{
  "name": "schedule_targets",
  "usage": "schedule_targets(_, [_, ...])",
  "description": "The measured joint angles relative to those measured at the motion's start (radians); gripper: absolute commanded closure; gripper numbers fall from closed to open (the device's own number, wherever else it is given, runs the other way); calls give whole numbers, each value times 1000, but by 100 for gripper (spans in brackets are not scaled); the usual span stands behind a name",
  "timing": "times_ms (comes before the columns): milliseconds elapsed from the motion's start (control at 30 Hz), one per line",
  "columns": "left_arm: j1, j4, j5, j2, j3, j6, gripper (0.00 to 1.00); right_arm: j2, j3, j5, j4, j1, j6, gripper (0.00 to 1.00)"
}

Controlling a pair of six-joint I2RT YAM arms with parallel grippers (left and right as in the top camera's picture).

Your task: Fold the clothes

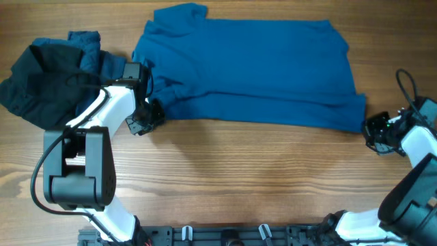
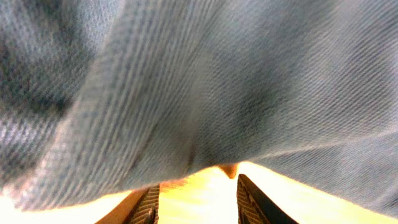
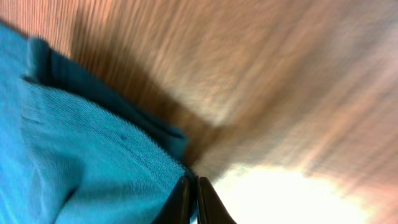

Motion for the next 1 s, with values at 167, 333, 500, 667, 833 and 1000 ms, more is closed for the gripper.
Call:
schedule_targets(167, [35, -114, 0, -39, -15, 1, 49, -82, 0, 93, -52, -35, -6, 96])
schedule_targets(333, [61, -128, -4, -122, -16, 1, 21, -112, 0, 169, -63, -48, -7, 96])
schedule_targets(500, [61, -6, -8, -133, -18, 6, 21, -112, 0, 216, -62, -48, -6, 96])
schedule_targets(667, [61, 90, -26, -133, -18, 21, 86, -112, 0, 226, -51, -53, -6, 96])
schedule_targets(833, [56, 18, -30, -132, -18, 74, 96, -112, 0, 226, -63, -55, -6, 96])
schedule_targets(1000, [55, -87, -50, -132, -18, 83, 50, -112, 0, 226, -73, -55, -6, 96])
